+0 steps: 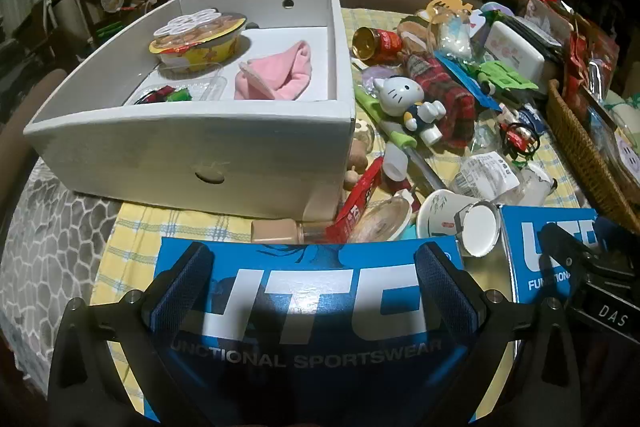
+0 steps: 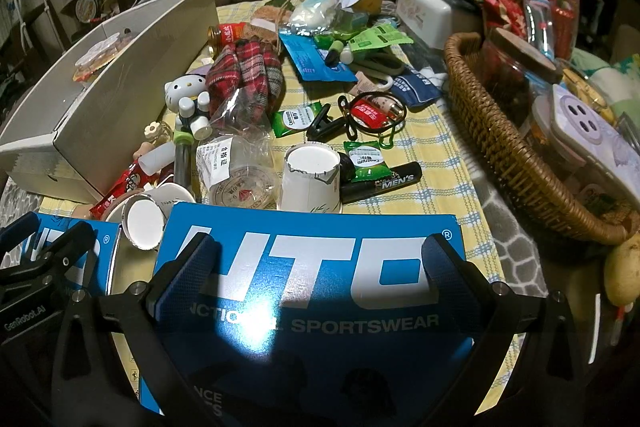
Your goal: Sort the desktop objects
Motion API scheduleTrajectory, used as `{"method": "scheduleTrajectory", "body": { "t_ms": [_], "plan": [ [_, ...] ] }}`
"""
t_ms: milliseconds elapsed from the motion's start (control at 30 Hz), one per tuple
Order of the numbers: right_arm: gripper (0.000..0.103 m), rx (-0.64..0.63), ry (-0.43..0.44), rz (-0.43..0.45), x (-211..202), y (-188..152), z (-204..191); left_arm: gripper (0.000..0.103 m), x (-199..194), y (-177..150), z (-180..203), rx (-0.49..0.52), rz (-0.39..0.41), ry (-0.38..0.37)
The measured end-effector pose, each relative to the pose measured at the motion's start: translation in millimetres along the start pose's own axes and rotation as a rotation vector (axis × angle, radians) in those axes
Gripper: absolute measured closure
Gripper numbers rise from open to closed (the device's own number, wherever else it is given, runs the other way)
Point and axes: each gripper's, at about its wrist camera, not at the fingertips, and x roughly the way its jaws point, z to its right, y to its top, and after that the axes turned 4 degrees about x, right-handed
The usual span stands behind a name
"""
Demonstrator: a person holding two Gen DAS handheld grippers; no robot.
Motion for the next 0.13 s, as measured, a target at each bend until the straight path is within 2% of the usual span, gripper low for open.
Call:
{"method": "scheduleTrajectory", "body": {
  "t_ms": [133],
  "plan": [
    [0.0,0.0,0.0,0.0,0.0,0.0,0.0,0.0,0.2,0.4,0.0,0.0,-0.001,-0.001]
  ]
}}
